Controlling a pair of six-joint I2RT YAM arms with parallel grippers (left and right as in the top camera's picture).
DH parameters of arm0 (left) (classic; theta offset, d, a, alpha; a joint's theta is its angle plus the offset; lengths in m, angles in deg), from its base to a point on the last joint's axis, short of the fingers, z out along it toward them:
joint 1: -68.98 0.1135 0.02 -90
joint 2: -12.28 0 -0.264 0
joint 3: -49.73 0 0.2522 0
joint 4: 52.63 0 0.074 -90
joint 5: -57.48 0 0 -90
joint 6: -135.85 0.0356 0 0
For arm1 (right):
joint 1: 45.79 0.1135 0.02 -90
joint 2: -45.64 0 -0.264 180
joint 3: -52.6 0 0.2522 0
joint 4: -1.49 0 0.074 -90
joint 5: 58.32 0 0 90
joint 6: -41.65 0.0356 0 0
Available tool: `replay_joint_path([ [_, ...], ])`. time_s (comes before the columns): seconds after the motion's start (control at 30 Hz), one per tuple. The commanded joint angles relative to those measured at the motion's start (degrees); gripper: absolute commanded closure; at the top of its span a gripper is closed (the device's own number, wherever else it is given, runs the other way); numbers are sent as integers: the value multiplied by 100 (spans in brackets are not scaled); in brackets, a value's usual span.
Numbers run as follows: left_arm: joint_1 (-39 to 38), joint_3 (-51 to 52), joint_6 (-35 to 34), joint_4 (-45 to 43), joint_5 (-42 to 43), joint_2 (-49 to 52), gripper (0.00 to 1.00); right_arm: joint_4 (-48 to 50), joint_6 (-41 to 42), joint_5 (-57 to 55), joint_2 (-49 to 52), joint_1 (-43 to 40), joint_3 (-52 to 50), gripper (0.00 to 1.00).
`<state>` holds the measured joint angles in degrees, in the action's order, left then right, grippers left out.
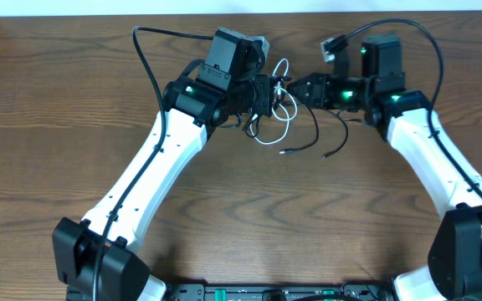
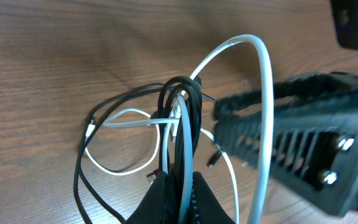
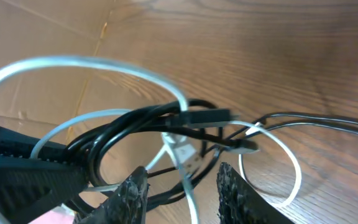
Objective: Untangle cables
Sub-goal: 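Bring the right gripper to the bundle and grasp the white cable, then stretch the white cable far rightward away from the left gripper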
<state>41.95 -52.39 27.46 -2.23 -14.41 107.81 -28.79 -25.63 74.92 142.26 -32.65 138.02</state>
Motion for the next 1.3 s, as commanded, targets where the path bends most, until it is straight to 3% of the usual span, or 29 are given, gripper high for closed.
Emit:
replay_joint_path([
  [0.0, 4, 17, -7, -28, 26, -4, 92, -24, -223, -271, 15, 188, 22, 68],
  [0.23, 4, 17, -7, -28, 26, -4, 93, -376, -564, -1029, 17, 448, 22, 75],
  [0.33, 4, 17, -7, -26, 26, -4, 93, -525, -636, -1182, 17, 457, 22, 86],
  [0.4, 4, 17, -7, -26, 26, -4, 92, -535, -719, -1182, 17, 452, 22, 99],
  [0.83, 4, 50, 420, 46, -254, 151, 92, 168, -715, -525, -511, 61, 22, 99],
  [1.27, 7, 50, 291, 52, -234, 382, 93, -107, -710, -356, -2142, -1349, 22, 99],
])
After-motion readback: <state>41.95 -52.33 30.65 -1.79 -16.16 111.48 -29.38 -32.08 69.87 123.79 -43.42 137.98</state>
